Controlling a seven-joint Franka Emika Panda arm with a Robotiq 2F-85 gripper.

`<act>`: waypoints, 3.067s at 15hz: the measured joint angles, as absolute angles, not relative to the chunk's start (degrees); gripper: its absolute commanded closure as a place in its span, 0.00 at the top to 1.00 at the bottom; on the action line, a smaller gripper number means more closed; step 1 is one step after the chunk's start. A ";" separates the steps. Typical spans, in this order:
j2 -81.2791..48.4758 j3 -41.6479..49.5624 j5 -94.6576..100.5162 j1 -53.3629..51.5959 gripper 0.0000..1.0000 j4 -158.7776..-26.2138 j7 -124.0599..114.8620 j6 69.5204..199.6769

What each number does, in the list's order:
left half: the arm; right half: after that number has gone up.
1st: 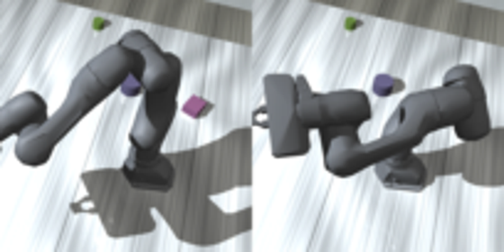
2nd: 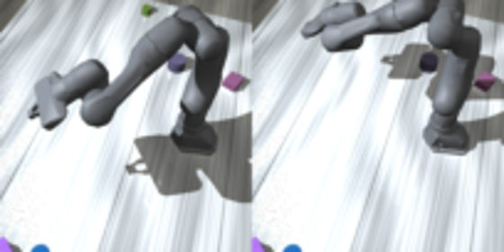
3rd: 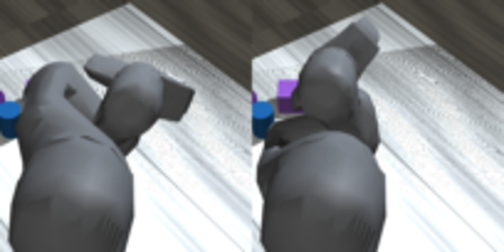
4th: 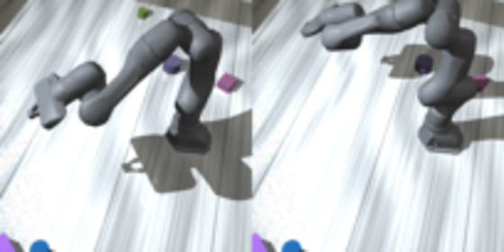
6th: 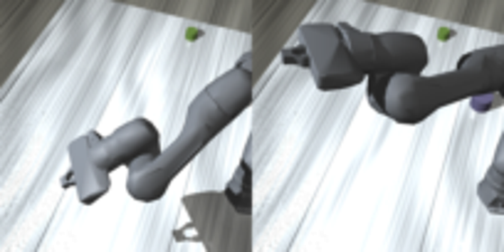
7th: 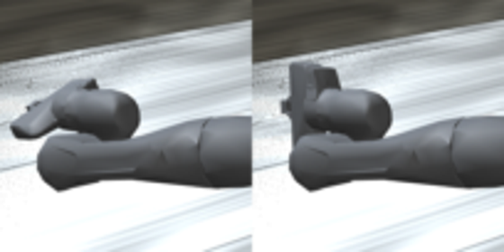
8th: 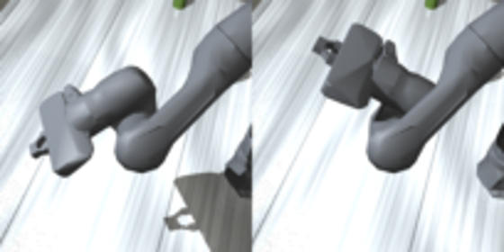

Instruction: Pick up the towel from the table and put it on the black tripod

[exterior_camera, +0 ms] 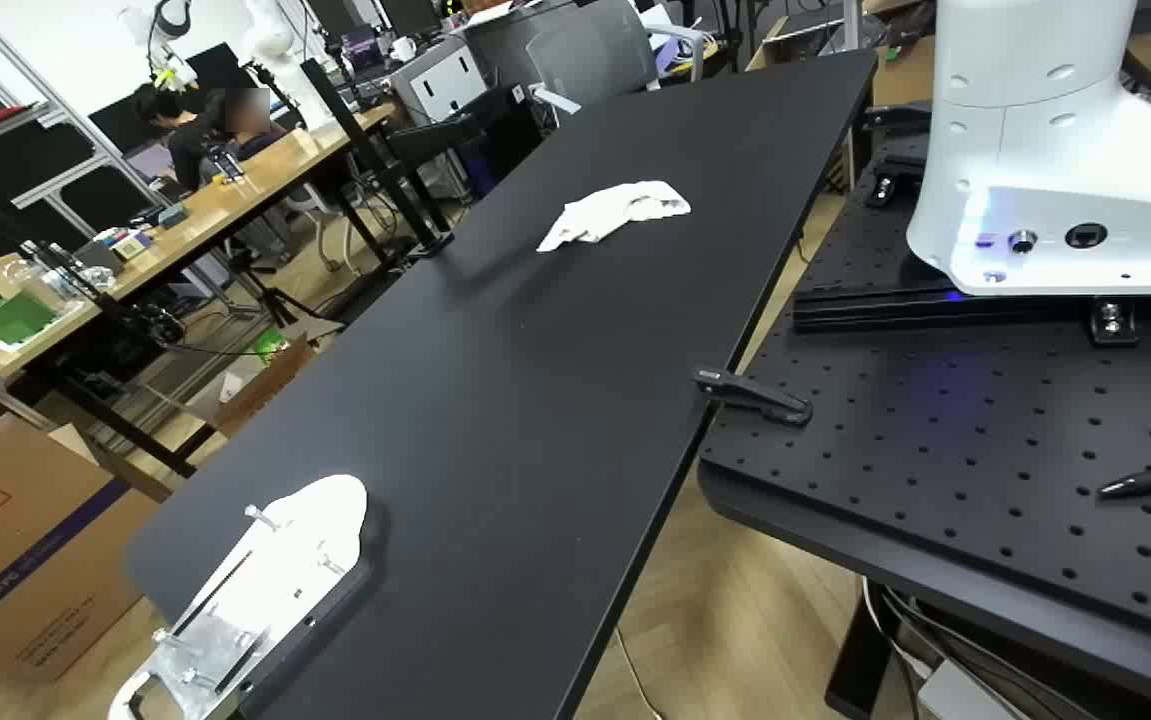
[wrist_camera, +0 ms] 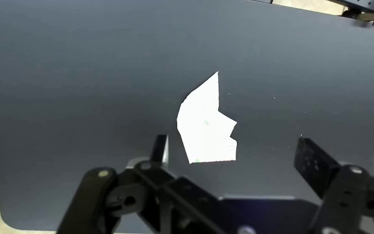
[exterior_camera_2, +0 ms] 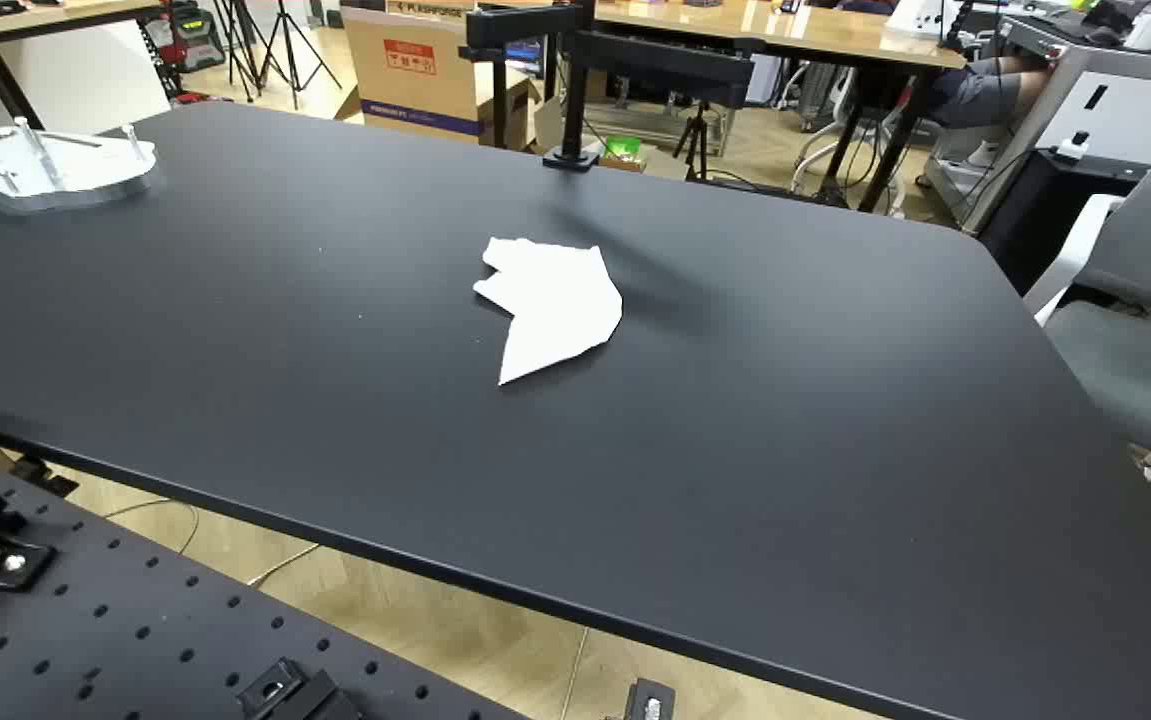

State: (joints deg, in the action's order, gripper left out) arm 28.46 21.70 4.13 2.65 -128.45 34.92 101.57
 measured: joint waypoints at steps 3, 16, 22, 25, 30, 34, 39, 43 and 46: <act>28.44 21.69 4.13 2.65 1.00 -128.43 34.92 101.71; 27.57 21.09 3.90 3.24 1.00 -128.92 34.93 104.86; 18.96 19.40 4.44 3.14 1.00 -132.70 39.27 122.98; 13.78 16.76 2.94 2.08 1.00 -134.82 42.11 128.87; 9.20 12.56 1.09 1.09 1.00 -136.22 42.86 131.91; 9.64 12.43 1.09 2.41 1.00 -136.24 43.03 131.97; 5.31 11.94 -2.00 2.39 1.00 -136.52 46.30 138.12; -3.96 9.47 -6.10 2.42 1.00 -136.17 47.37 150.57; -11.27 6.03 -7.49 2.91 1.00 -134.82 47.33 154.89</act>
